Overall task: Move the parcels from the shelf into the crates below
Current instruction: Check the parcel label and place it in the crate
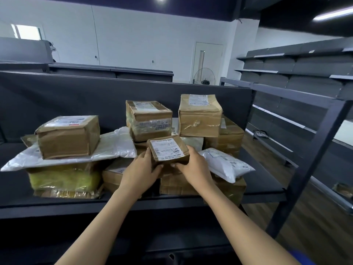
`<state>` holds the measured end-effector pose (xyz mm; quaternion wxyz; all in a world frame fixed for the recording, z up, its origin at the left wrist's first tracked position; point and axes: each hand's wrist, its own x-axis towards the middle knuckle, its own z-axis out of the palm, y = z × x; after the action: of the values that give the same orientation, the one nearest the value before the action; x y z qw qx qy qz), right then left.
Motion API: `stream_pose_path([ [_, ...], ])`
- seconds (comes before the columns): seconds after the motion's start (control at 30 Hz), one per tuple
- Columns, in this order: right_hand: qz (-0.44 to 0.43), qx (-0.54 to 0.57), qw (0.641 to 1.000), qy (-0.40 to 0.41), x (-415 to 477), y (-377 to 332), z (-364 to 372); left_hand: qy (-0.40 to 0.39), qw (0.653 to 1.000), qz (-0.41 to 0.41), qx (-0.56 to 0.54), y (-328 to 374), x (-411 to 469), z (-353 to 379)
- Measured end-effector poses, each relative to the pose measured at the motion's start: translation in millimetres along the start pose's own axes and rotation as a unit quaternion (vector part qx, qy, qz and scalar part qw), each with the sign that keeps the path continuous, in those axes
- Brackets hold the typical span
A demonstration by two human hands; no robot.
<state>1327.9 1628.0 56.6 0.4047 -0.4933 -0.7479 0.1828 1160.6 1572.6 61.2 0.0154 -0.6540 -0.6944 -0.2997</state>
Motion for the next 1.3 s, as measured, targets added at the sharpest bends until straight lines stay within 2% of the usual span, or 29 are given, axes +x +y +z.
stream_pose_path([
  [0.13,-0.015,0.003,1.0,0.017,-22.3,-9.6,-5.2,0.015,1.0,0.021,-0.011,2.5,-15.8,-11.4],
  [0.37,-0.076,0.006,0.996,0.053,-89.2,-48.5,-30.6,0.098,0.992,0.073,-0.038,14.1,-82.2,-47.7],
  [0.53,-0.093,0.028,0.993,0.072,-149.6,-68.2,-32.8,0.12,0.987,0.069,-0.083,12.8,-148.9,-63.6],
  [0.73,-0.075,0.067,0.993,0.069,-226.0,-64.6,-1.6,0.106,0.987,0.033,-0.118,-5.3,-229.5,-58.1],
  [0.9,-0.041,0.101,0.993,0.044,-285.6,-53.6,40.2,0.051,0.984,0.008,-0.173,-31.7,-283.1,-41.6],
  [1.03,-0.01,0.114,0.993,0.016,-316.8,-45.3,64.8,0.027,0.973,-0.016,-0.229,-47.5,-308.2,-29.3],
  [1.3,0.005,0.114,0.993,-0.004,-341.9,-30.8,93.3,-0.006,0.96,-0.072,-0.269,-74.4,-333.9,-5.5],
])
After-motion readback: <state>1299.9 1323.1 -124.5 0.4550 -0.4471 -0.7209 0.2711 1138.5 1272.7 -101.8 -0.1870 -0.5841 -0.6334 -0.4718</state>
